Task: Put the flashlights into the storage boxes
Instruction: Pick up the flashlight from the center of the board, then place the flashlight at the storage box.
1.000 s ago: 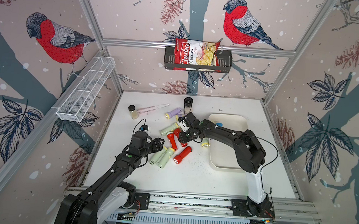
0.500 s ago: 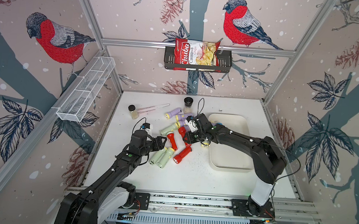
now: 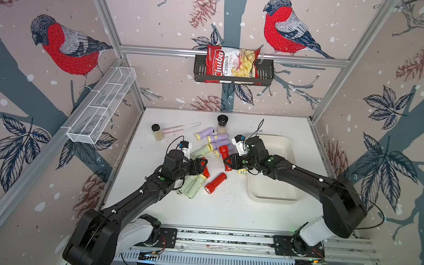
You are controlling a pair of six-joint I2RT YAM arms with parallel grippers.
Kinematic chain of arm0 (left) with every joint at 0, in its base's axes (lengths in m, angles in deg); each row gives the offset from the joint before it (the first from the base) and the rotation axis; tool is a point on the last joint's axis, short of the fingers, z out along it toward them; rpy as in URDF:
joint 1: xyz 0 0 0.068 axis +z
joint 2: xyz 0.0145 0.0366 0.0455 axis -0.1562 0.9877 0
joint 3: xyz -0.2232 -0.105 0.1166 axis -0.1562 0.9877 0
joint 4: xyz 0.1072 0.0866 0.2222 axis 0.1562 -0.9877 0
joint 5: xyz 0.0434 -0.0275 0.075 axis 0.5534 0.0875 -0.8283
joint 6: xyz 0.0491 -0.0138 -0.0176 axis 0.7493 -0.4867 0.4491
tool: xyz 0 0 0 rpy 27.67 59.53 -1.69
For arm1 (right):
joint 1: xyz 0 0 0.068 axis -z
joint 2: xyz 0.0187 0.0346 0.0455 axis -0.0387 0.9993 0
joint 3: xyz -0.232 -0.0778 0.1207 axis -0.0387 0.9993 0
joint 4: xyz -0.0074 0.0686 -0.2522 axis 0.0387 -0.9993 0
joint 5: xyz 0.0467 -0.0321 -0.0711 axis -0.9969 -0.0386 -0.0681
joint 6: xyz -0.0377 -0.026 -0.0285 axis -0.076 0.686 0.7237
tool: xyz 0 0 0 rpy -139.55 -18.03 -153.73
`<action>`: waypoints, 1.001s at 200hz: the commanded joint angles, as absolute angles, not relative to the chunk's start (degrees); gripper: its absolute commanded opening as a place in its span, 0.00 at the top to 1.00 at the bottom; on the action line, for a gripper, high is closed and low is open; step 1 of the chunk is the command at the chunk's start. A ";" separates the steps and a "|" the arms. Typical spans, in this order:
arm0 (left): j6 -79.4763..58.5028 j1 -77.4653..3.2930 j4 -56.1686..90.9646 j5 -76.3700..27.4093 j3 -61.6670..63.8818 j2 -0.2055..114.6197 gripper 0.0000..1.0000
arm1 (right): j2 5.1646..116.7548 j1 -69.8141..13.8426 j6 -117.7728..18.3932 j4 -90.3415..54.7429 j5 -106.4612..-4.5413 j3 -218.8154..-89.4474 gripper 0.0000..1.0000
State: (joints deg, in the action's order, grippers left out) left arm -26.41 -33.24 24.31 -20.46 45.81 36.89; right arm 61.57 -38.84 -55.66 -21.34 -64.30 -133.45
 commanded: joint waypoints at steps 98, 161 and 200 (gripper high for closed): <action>-25.17 -47.67 33.82 -21.92 33.21 53.57 0.32 | 42.39 -14.85 -55.73 -23.91 -72.35 -116.37 0.66; -25.17 -52.14 34.65 -19.93 27.51 62.40 0.33 | 42.52 -12.55 -53.46 -28.44 -70.18 -112.48 0.66; -24.18 -52.14 33.46 -20.89 26.86 62.20 0.33 | 44.34 -16.31 -55.09 -27.17 -68.99 -111.17 0.65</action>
